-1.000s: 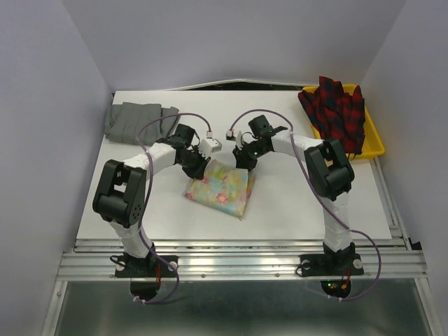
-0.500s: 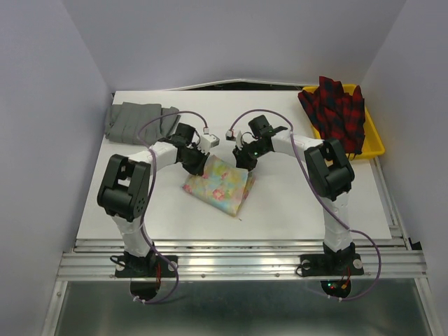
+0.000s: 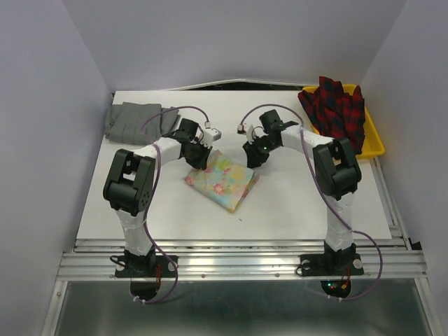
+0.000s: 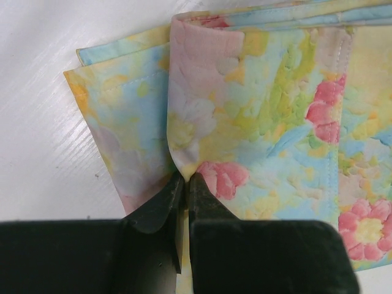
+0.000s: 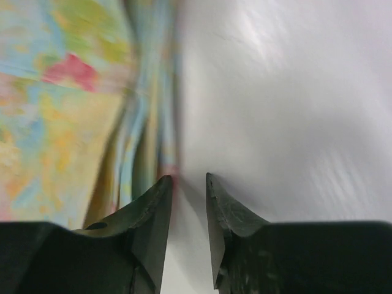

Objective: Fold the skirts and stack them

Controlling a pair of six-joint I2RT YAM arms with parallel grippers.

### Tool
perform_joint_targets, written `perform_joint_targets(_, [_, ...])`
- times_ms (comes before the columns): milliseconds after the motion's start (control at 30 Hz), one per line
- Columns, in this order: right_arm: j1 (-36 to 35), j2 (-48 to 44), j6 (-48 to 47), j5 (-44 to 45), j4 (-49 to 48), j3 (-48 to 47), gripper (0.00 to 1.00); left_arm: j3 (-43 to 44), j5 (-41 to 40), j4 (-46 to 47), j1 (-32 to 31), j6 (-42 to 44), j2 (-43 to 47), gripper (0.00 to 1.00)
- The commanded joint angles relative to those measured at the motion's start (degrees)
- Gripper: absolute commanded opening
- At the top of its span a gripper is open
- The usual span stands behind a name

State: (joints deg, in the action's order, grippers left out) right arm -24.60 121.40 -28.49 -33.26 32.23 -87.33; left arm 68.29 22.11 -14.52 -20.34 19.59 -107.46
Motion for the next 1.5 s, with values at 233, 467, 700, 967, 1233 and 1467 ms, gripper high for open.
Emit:
perform_joint_targets(233, [7.4,-10.9,10.0,1.1,12.2,-10.3,0.4,0.1,-5.0,-3.5,-0.8,0.4,-2.7,0.0])
perform_joint_targets(467, [-0.5,-15.2,26.2,-13.8,4.8,-1.5,0.4,1.1,-4.6,-4.0,-0.8,-1.9,-3.5,0.0])
perform_joint_targets(700, [-3.3,-9.9,31.3,-15.3,-1.1,7.5,0.38,1.4,-4.3,-3.6,-0.8,-3.8,-3.7,0.02])
perform_joint_targets(967, [-2.7,1.1,26.5,3.7,4.1,3.6,0.3,-2.2,-2.9,-0.3,-0.6,-5.4,0.3,0.18])
perform_joint_targets(1233, [-0.6,4.0,20.7,14.2,7.8,-4.9,0.28,-7.0,4.4,3.6,4.7,-7.4,13.1,0.52])
perform_joint_targets(1467, [-0.6,0.5,16.7,18.2,10.7,-13.1,0.31,-11.2,8.9,4.8,8.8,-9.0,24.2,0.77])
